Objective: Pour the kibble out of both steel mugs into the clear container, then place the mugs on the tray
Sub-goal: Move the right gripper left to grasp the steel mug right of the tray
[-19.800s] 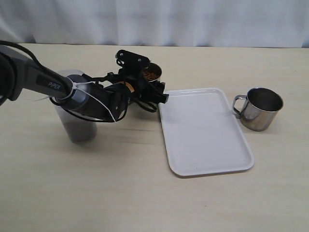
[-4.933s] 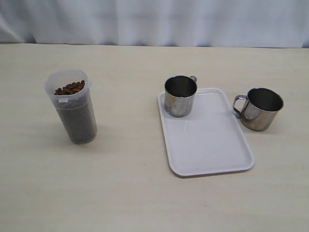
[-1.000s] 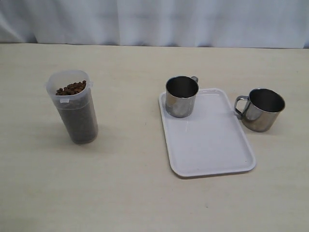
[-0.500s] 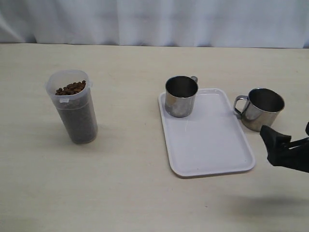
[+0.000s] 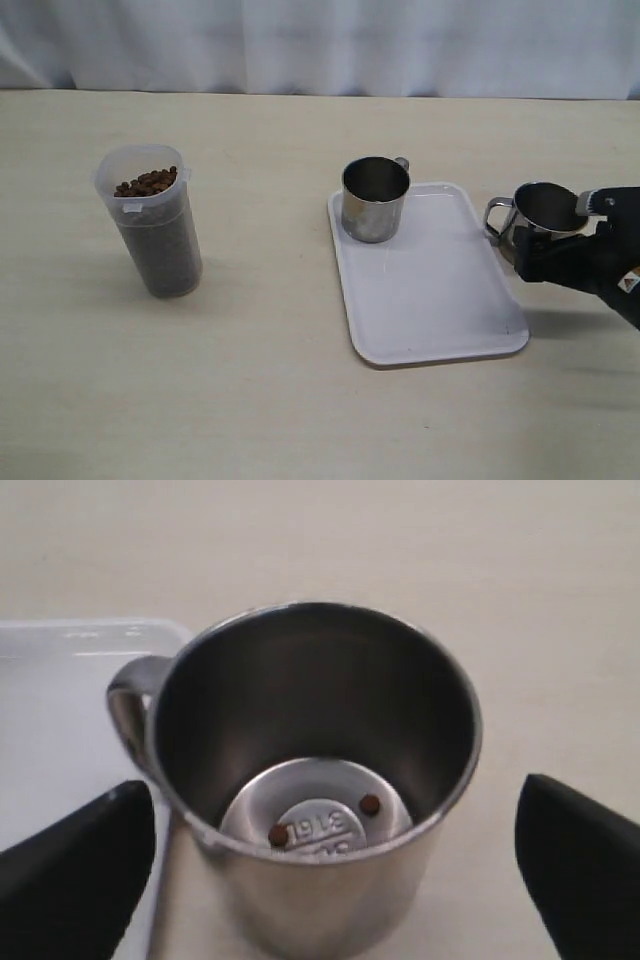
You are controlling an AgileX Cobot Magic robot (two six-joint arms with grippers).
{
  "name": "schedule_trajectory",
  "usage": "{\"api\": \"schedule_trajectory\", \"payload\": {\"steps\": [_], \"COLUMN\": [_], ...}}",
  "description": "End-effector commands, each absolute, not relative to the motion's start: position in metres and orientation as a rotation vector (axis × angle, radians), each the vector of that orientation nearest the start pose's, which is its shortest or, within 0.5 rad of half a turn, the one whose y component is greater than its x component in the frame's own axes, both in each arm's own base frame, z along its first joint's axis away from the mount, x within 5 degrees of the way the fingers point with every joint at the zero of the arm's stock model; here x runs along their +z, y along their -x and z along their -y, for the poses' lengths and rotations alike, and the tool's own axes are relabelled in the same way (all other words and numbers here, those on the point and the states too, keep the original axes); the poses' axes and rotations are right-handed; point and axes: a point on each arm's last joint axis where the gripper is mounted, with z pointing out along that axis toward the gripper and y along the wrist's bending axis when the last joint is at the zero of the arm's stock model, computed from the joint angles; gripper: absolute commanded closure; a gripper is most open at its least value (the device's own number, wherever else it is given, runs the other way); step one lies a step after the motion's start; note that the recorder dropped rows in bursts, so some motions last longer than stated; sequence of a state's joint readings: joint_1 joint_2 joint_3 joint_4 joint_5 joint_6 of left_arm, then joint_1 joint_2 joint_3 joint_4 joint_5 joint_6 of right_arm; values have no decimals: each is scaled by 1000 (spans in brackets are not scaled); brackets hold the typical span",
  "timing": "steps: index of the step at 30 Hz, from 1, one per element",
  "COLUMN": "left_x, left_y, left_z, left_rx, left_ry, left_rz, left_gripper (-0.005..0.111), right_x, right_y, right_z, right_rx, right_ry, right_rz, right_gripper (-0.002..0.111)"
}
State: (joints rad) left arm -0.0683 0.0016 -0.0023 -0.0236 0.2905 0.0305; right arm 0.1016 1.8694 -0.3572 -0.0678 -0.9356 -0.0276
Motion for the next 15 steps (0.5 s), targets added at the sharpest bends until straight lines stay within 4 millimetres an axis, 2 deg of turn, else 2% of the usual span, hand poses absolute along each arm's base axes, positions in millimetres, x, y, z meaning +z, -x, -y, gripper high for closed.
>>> {"api": "schedule_trajectory", "payload": {"steps": [1,5,7,8,10,12,13,15], "left_x": [188,188,188,188,188,188,188,188], "left_y": [-55,-55,-55,-55,-55,-55,-55,-55], "left_z": [4,4,4,4,4,4,4,4], "left_rx": [-48,-48,-48,-48,-48,-48,-48,-48], "left_ry": [-70,-70,-70,-70,-70,-70,-70,-70], "left_rz": [-1760,-1760,-1760,-1760,-1760,-1760,-1760,-1760], "left_gripper": [107,107,107,107,107,107,107,107], "right_x": [86,79,77,77,78,78,78,81], "right_y": [-278,-286,-286,-286,-285,-280,-279,-276], "right_z": [-30,-32,-34,-34,-34,-34,-34,-34], "right_rx": [58,67,77,80,81,86,86,85], "right_ry": [196,209,231,239,241,251,251,248], "right_rz": [-2036,-2044,-2044,-2043,-2043,-2050,-2047,-2036], "right_gripper": [-1,-1,6,14,41,82,99,103]}}
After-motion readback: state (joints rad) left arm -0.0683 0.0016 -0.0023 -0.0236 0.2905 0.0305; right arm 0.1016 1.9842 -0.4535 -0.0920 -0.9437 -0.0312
